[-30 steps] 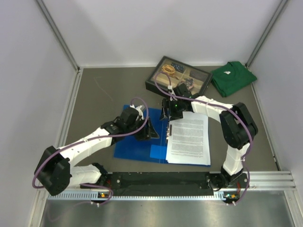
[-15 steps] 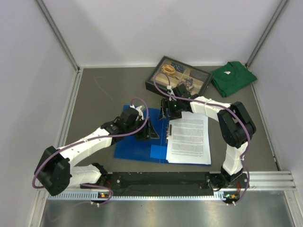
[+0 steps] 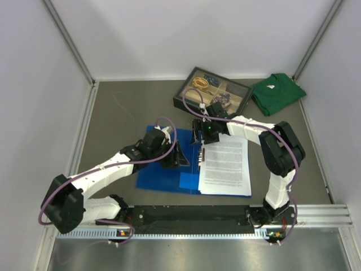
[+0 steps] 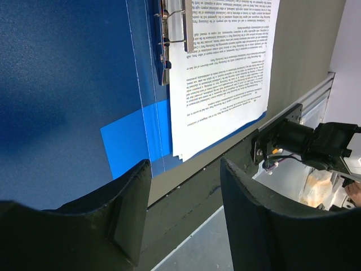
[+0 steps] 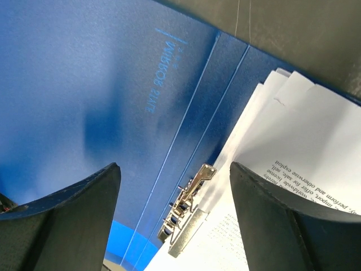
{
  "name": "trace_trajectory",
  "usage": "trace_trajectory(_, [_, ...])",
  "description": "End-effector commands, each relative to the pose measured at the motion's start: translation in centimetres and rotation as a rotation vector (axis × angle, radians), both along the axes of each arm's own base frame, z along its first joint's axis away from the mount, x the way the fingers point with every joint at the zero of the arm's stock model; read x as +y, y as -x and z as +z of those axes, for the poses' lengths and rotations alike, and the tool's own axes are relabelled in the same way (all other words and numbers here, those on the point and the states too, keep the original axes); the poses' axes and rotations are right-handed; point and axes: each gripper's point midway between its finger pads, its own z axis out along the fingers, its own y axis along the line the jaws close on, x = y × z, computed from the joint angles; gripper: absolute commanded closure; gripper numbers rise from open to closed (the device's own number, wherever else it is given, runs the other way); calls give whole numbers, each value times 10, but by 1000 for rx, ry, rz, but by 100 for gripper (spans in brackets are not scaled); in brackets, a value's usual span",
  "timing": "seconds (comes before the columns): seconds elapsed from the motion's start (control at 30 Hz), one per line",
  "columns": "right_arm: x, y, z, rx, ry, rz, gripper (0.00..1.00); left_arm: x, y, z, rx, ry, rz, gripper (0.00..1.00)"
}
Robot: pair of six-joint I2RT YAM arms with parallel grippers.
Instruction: Put the files into the folder
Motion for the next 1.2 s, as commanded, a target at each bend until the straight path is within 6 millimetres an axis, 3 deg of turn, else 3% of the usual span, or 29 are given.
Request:
trace_trajectory(0.0, [8, 1, 7, -28, -41, 24, 22, -2, 2, 10, -24, 32, -12, 43])
trace_trajectory(0.33, [26, 4, 17, -8, -171, 53, 32, 0, 4, 11, -26, 29, -11, 43])
trace_trajectory(0.83, [31, 26, 61, -39, -300, 118, 41, 0, 4, 8, -24, 28, -10, 43])
trace_trajectory(0.97, [31, 45, 68, 3, -332, 132, 40, 0, 3, 6, -28, 26, -8, 43])
trace_trajectory(1.07, [33, 76, 78, 88, -376, 168, 37, 1, -3, 7, -46, 15, 3, 43])
trace_trajectory(1.13, [25, 88, 82, 118, -356, 131, 35, 3, -8, 7, -56, -1, 13, 43])
trace_trajectory(1.17, [17, 91, 91, 98, -333, 102, 29, 4, -13, 11, -63, -7, 23, 43])
